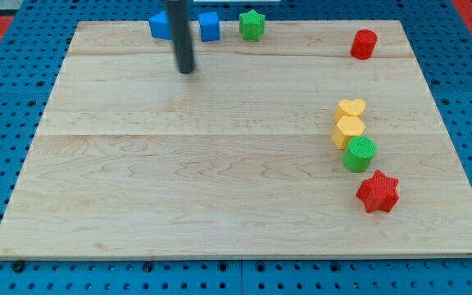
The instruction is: Push green circle closer to blue triangle
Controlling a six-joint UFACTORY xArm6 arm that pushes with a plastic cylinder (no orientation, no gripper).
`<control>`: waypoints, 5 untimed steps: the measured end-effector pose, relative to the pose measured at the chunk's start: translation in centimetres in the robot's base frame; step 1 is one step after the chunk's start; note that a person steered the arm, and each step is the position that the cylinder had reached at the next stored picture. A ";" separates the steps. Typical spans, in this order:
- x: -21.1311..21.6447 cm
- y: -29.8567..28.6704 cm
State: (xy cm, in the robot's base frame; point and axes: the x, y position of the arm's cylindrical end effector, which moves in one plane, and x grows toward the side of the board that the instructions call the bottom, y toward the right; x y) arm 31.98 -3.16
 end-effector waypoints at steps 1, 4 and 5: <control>0.0 13.0; 14.2 30.3; 17.2 25.7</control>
State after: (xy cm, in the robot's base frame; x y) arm 49.21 22.54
